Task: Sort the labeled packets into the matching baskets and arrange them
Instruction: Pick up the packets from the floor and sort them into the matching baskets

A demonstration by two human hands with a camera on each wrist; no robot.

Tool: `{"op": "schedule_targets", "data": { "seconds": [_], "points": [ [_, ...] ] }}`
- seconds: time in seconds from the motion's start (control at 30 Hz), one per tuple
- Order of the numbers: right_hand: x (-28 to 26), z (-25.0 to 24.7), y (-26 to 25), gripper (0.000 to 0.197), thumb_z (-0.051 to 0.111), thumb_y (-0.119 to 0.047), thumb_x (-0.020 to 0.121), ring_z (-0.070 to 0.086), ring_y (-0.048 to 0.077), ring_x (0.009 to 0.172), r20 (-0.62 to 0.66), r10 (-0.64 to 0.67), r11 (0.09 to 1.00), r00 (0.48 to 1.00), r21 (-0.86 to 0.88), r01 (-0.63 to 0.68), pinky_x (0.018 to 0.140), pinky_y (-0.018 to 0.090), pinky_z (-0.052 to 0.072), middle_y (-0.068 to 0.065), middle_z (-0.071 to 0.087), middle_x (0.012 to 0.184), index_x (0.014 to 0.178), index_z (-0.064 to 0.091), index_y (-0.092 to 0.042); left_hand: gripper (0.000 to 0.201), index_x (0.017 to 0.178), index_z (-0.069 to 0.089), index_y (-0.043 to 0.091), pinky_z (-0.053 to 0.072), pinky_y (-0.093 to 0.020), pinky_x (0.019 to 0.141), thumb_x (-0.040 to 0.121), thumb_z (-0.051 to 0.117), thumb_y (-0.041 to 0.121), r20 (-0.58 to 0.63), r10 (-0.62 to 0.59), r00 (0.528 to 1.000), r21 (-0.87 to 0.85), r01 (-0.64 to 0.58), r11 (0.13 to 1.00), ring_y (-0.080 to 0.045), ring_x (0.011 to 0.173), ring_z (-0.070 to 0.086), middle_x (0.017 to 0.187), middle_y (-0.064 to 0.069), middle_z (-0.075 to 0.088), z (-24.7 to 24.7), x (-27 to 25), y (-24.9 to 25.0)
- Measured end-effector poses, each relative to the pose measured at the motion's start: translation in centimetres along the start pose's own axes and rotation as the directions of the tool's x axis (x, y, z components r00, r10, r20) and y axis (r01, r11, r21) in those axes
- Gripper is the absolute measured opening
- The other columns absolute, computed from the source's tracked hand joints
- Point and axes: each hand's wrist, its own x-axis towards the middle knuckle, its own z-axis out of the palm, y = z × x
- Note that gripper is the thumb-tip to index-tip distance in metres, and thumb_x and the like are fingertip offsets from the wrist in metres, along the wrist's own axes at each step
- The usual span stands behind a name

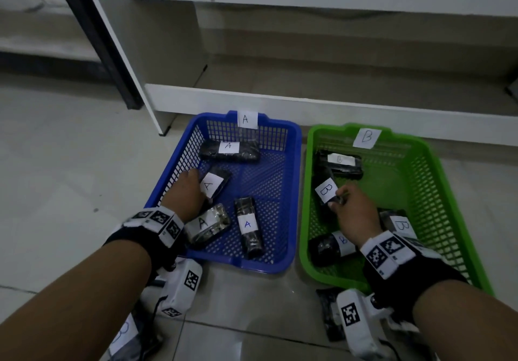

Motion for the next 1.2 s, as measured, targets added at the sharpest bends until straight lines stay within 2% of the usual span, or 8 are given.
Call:
{"op": "schedule_targets", "data": {
  "seconds": [0.07,0.17,0.33,0.6,0.8,0.93,1.07,1.2],
  "points": [
    [-0.2,0.3,0.3,0.023,0.056,-0.023,0.091,0.059,0.028,0.093,0.026,0.029,0.986,0.999,-0.166,-0.025,0.083,0.034,0.043,0.01,0.065,0.102,0.112,0.052,-0.017,0.025,0.111,0.051,0.001,0.043,-0.038,0.079,0.088,0.054,0.009,-0.014,0.065,0.998,0.034,-0.065,0.997,-0.035,0.097,0.055,0.111,-0.02,0.053,0.1,0.0,-0.2],
    [-0.8,0.4,0.4,0.034,0.049,-0.038,0.093,0.041,0.031,0.124,0.117,0.084,0.87,0.99,-0.492,-0.015,0.107,0.045,0.023,0.009,0.058,0.125,0.127,0.048,-0.032,0.026,0.114,0.057,0.004,0.047,-0.038,0.083,0.09,0.052,0.013,0.013,0.105,0.994,0.104,-0.106,0.989,-0.033,0.097,0.056,0.111,-0.018,0.055,0.2,0.0,-0.3],
    [-1.3,-0.4,-0.2,0.041,0.041,-0.045,0.094,0.031,0.032,0.132,0.203,0.093,0.839,0.975,-0.543,0.033,0.107,0.048,0.019,0.003,0.049,0.138,0.134,0.046,-0.032,0.044,0.131,0.048,0.01,0.048,-0.041,0.091,0.089,0.053,0.026,0.107,0.078,0.991,0.158,-0.094,0.983,-0.032,0.11,0.054,0.124,-0.016,0.052,-0.4,-0.2,0.1],
    [-3.9,-4.0,-0.5,0.039,0.049,-0.036,0.092,0.039,0.03,0.125,0.114,-0.206,0.883,0.972,-0.407,0.235,0.101,0.042,0.029,0.006,0.053,0.133,0.13,0.047,-0.027,0.037,0.126,0.051,0.01,0.047,-0.039,0.085,0.09,0.053,0.021,-0.089,0.317,0.944,0.094,-0.309,0.946,-0.031,0.104,0.056,0.119,-0.015,0.057,-3.6,-3.6,5.2],
    [-7.8,-8.4,1.9,0.036,0.054,-0.023,0.089,0.041,0.027,0.119,0.099,-0.447,0.795,0.889,-0.412,0.446,0.098,0.041,0.036,0.004,0.054,0.126,0.125,0.051,-0.021,0.039,0.128,0.052,0.014,0.041,-0.025,0.093,0.089,0.057,0.014,-0.09,0.622,0.778,-0.117,-0.628,0.769,-0.017,0.111,0.055,0.121,-0.005,0.058,-3.3,-10.7,12.9],
    [-11.8,-11.6,5.5,0.028,0.06,-0.013,0.081,0.053,0.029,0.097,0.106,-0.623,0.675,0.775,-0.428,0.601,0.083,0.04,0.044,0.008,0.061,0.101,0.108,0.06,-0.011,0.03,0.112,0.06,0.013,0.05,-0.035,0.078,0.082,0.055,0.013,-0.058,0.846,0.53,0.03,-0.846,0.532,-0.024,0.092,0.06,0.101,-0.006,0.064,-0.4,-17.0,16.3],
    [-14.9,-13.4,9.3,0.025,0.048,-0.021,0.078,0.052,0.025,0.085,0.284,-0.642,0.544,0.713,-0.486,0.684,0.072,0.035,0.047,0.005,0.058,0.091,0.099,0.059,-0.014,0.03,0.115,0.057,0.016,0.051,-0.031,0.078,0.087,0.046,0.02,0.217,0.941,0.261,-0.007,-0.963,0.268,-0.023,0.092,0.059,0.108,-0.005,0.062,4.7,-21.4,15.7],
    [-16.1,-13.1,12.4,0.032,0.043,-0.029,0.075,0.056,0.02,0.087,0.517,-0.532,0.431,0.671,-0.517,0.74,0.073,0.031,0.05,0.001,0.061,0.094,0.099,0.062,-0.017,0.048,0.132,0.045,0.018,0.048,-0.03,0.096,0.084,0.046,0.025,0.391,0.865,0.314,0.025,-0.943,0.331,-0.019,0.116,0.054,0.132,-0.005,0.053,8.7,-22.4,13.3]
  ]
}}
